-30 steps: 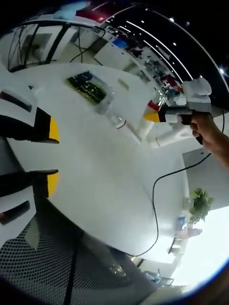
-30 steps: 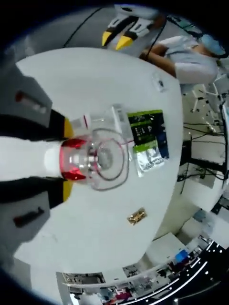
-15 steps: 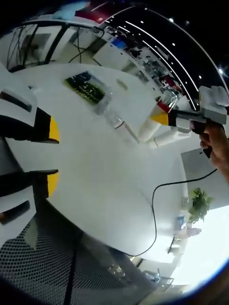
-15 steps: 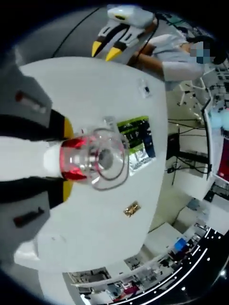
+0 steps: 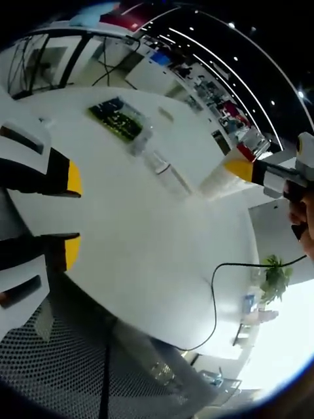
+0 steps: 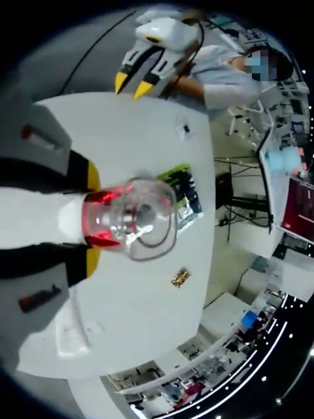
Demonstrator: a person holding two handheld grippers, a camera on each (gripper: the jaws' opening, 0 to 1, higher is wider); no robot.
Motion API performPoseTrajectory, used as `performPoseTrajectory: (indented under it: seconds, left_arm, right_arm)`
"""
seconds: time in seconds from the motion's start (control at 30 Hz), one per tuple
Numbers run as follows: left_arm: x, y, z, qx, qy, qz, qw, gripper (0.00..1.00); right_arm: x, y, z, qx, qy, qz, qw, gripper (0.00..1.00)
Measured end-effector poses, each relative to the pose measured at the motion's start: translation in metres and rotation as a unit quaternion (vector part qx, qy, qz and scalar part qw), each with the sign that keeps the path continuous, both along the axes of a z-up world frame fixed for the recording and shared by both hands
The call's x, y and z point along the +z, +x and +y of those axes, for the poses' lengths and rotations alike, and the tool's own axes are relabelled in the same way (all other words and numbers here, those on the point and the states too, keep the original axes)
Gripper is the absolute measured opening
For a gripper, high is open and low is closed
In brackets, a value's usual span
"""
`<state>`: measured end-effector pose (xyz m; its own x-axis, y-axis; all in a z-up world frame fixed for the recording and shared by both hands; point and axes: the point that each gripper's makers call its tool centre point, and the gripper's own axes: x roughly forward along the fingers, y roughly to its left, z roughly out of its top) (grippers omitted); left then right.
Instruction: Arrange the skincare products in the storage area until every visible bottle or jar stands upright without overlapping.
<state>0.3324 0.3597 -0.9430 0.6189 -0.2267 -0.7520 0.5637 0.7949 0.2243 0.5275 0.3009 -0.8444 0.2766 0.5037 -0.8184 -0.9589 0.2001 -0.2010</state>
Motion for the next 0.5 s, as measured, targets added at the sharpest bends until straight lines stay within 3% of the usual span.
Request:
performPoseTrajectory:
  seconds: [0.5]
  left_arm:
    - [0.013,0.003,-0.006,0.018,-0.058,-0.011,0.9981,0.24]
  right_arm:
    - [0.023,-0.043,-0.015,-0.046,0.071,0.026,0.9961,0.26]
